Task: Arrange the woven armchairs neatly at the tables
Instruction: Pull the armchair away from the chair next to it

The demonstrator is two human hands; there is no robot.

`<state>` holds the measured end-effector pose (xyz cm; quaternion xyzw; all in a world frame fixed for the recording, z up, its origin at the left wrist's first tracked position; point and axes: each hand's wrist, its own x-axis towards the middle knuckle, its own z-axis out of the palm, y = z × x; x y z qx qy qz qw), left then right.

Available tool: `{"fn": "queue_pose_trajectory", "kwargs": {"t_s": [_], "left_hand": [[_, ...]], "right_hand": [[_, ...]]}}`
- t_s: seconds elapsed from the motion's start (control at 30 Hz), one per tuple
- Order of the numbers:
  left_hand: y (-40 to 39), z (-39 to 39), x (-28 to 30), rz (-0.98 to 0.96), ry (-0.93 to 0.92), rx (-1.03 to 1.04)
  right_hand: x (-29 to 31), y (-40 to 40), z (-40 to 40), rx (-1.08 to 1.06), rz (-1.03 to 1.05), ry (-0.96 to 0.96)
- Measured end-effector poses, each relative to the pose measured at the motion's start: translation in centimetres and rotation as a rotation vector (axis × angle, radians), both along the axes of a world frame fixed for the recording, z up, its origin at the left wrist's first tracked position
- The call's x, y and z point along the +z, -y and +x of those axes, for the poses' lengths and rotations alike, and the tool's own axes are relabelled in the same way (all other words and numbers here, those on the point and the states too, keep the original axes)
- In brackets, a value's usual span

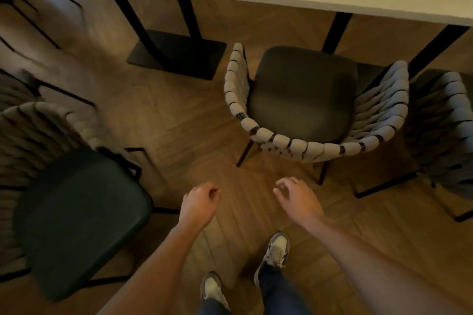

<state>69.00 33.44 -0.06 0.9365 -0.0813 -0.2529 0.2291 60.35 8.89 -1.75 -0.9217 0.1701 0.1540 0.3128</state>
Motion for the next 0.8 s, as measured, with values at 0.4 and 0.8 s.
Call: {"fn": "queue_pose_trajectory", "kwargs": {"t_s": [0.4,0.8], "left_hand": [[-23.7,-7.5,0.8,-0.027,0.034,0.276],[-44.5,-9.7,1.1,0.033,0.067,0.513]], "right_hand": [[0.7,-22.7,0.0,0.326,-0.056,-0.024],[-0.1,-45.1,2.9,0.573,-0.024,-0.045]]}}
